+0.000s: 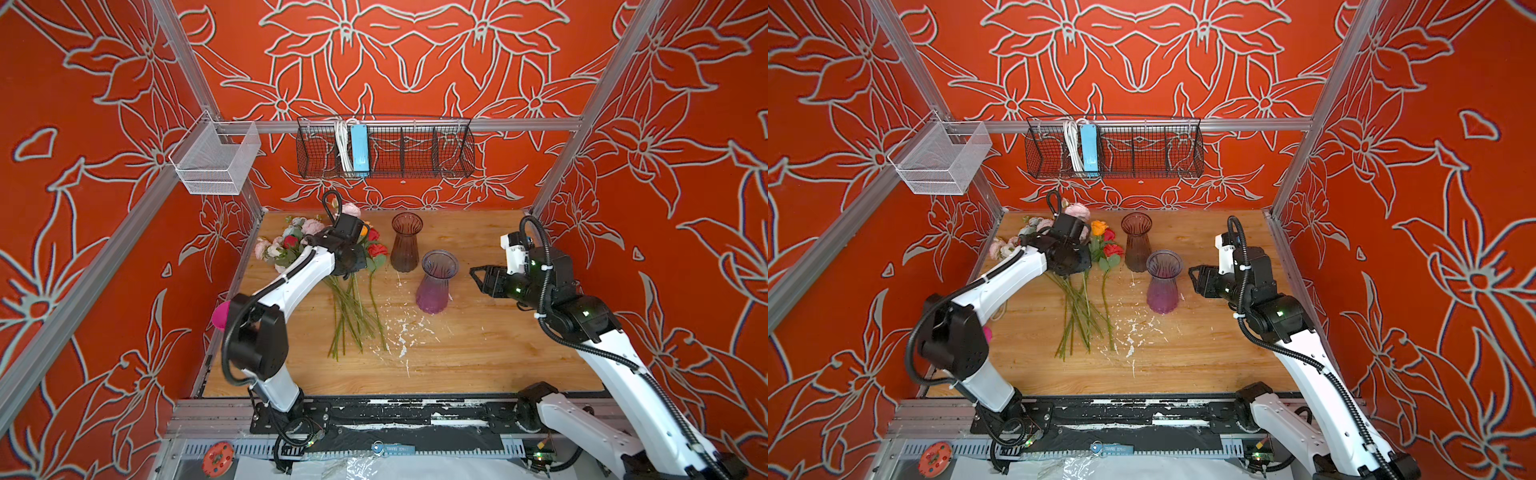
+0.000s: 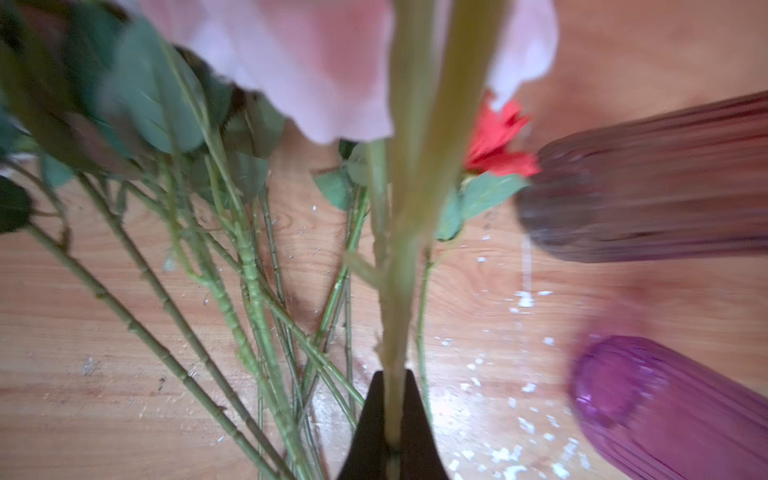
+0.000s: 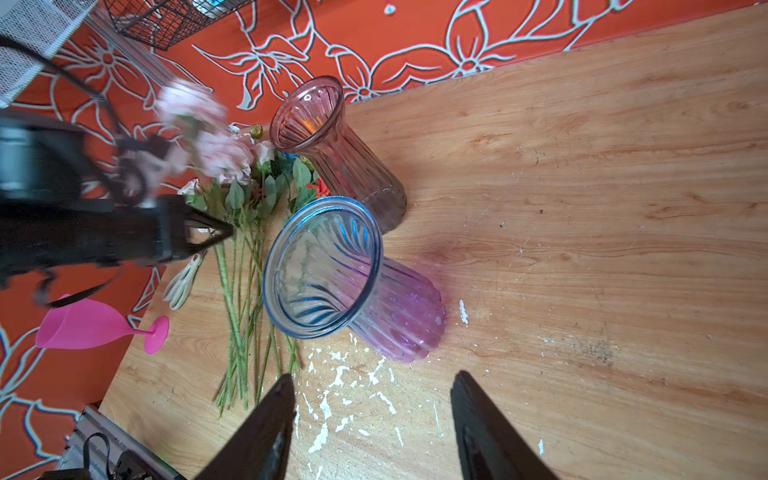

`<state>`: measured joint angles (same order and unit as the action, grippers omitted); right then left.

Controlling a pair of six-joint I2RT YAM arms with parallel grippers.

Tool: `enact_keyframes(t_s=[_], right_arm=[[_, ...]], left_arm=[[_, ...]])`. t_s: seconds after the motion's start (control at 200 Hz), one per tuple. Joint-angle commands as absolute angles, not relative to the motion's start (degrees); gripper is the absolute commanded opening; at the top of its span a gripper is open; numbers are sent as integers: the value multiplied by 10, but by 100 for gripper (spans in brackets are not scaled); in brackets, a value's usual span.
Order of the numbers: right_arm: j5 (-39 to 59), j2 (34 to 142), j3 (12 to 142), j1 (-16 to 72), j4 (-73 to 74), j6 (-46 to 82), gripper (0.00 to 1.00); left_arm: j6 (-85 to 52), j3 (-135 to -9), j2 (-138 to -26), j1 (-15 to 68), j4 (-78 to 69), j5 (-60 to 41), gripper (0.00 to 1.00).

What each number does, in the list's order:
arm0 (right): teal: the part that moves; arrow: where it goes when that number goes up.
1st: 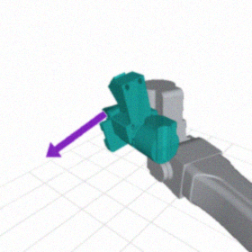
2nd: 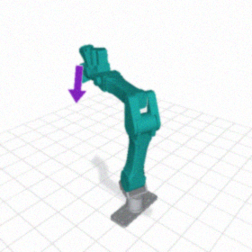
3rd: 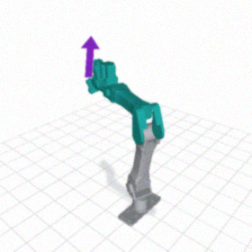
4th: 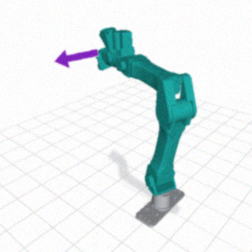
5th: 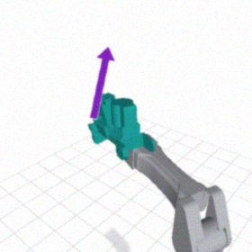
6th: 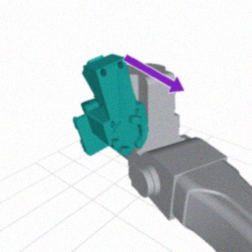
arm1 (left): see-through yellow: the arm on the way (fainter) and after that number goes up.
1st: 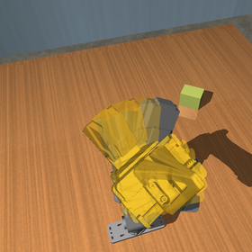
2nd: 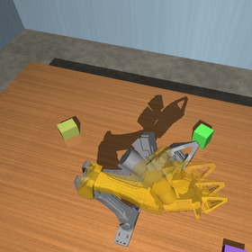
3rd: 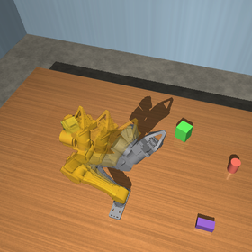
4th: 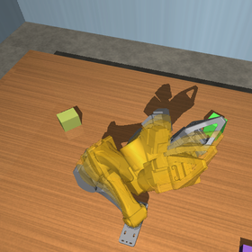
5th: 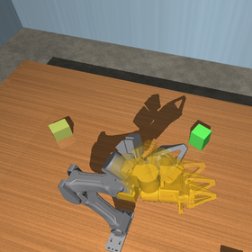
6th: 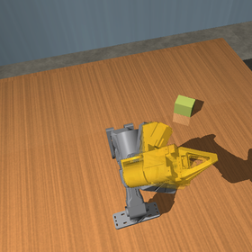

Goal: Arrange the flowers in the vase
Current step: 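Lift the pink rose with the left gripper and carry it over the purple vase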

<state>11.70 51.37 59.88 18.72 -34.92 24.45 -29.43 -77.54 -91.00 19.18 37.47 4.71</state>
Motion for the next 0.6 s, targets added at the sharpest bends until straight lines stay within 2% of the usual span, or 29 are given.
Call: enact_keyframes(t_s=[0.0,0.175,0.475,0.595], right_arm=[[100,516,619,189,-349,253,61],[91,520,611,189,-321,263,62],[70,496,570,189,-293,266,63],[35,455,509,189,-251,283,63]], left_arm=[[-304,-718,-844,193,269,23,0],[-278,-641,-759,193,152,-8,0],[-250,-576,-664,194,36,-80,0],[-220,-559,-622,218,7,-55,0]])
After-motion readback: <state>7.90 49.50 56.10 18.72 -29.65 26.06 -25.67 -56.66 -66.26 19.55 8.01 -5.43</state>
